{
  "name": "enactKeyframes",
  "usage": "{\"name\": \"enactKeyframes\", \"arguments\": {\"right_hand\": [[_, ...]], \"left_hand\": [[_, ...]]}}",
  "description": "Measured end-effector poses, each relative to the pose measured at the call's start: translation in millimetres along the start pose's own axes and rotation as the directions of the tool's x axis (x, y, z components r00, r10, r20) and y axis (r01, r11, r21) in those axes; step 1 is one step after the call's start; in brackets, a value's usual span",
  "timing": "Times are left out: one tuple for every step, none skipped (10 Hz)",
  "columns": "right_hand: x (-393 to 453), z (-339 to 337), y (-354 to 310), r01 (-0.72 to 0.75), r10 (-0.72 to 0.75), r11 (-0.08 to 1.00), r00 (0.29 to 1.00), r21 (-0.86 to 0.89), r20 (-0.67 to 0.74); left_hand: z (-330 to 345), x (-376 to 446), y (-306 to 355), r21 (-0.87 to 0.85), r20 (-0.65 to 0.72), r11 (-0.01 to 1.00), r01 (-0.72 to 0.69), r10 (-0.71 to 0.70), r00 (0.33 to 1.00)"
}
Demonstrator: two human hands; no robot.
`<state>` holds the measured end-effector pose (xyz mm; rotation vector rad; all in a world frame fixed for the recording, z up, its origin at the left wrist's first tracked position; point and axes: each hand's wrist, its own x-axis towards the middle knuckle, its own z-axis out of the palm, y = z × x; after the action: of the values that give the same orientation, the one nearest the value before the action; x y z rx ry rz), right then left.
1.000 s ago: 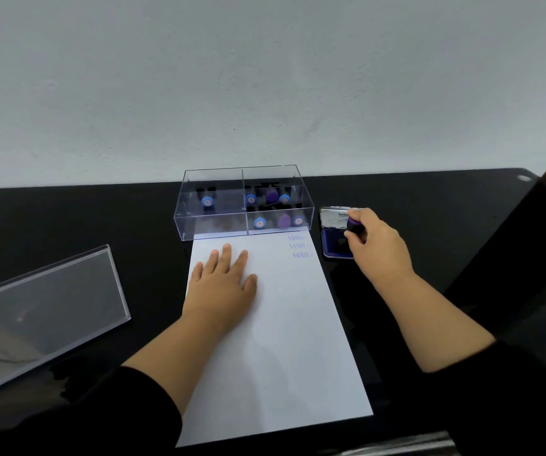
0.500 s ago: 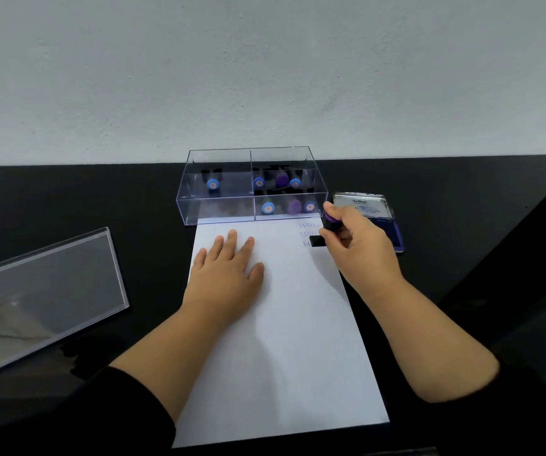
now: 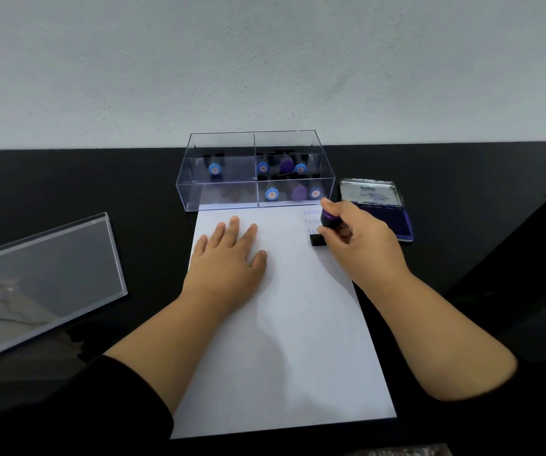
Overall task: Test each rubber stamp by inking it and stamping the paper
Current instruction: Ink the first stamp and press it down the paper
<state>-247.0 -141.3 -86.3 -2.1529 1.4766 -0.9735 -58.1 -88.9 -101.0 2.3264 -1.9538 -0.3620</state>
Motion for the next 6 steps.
{"name": "enactKeyframes", "arguments": {"right_hand": [[0.4,1.3,-1.1,-0.007,0.008,0.999,1.000,-0.034,0.016],[-0.2,1.4,-3.1,-0.003,0.004,0.999,1.000,-0.052,0.010],[-0.7,0.7,-4.1,-0.008,0.008,0.997,1.000,-0.073,0.009],[-1.3,0.6,-5.0,-0.012,0.013,0.996,1.000,-0.084,0.007],[-2.1,1.3,-5.4,0.000,0.001,0.996,1.000,-0.089,0.011],[-2.7,1.2,-5.6,0.007,-0.006,0.997,1.000,-0.083,0.009]], "left_hand": [[-0.1,0.8,0.1,0.001,0.004,1.000,0.002,-0.002,1.000],[-0.1,0.8,0.2,0.003,0.009,1.000,0.004,-0.004,1.000],[0.4,1.5,0.7,0.001,0.002,1.000,0.004,-0.004,1.000],[1.0,1.5,1.1,-0.001,0.001,1.000,0.003,-0.003,1.000],[0.3,1.2,0.5,0.000,-0.001,1.000,0.006,-0.006,1.000],[-0.2,0.8,0.2,-0.003,-0.002,1.000,0.004,-0.004,1.000]]}}
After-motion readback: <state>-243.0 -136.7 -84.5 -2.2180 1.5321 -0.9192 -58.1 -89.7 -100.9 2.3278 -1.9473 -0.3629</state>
